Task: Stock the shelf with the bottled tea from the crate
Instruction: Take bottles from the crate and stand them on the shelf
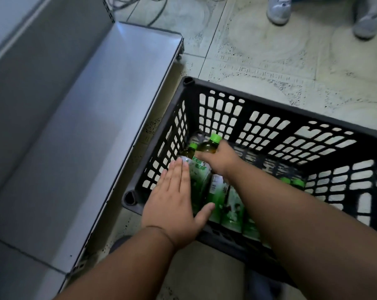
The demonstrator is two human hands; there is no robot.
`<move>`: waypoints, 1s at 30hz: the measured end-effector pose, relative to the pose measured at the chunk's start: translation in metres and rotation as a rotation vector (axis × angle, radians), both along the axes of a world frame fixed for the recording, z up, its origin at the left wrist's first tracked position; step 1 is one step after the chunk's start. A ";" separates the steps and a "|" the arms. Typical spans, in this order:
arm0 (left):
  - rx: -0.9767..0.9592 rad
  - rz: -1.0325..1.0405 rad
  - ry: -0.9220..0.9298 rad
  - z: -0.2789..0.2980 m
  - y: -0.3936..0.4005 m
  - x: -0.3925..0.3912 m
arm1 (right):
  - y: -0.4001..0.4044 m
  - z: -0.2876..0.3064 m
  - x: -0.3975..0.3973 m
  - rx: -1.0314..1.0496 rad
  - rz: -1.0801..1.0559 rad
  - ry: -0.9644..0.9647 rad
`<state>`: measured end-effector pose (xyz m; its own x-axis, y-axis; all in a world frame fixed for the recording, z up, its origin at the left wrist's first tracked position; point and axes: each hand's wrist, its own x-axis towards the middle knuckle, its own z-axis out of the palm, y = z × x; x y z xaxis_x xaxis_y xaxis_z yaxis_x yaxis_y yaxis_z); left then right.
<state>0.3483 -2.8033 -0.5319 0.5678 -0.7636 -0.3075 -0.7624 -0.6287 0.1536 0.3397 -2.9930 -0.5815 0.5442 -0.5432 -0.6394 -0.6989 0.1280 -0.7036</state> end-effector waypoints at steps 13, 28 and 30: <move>-0.645 0.492 0.388 0.171 0.076 0.010 | 0.070 0.291 -0.020 -0.366 0.413 -0.542; -0.780 0.635 0.255 0.270 0.238 0.078 | 0.252 0.405 0.068 -0.391 0.833 -0.839; -0.777 0.675 0.202 0.254 0.243 0.108 | 0.257 0.392 0.102 -0.401 0.873 -0.838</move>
<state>0.4565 -2.5604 -0.2779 0.9421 -0.3352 -0.0048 -0.2051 -0.5877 0.7827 0.4422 -2.7362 -0.1899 0.9728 0.1229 0.1966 0.2315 -0.4711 -0.8512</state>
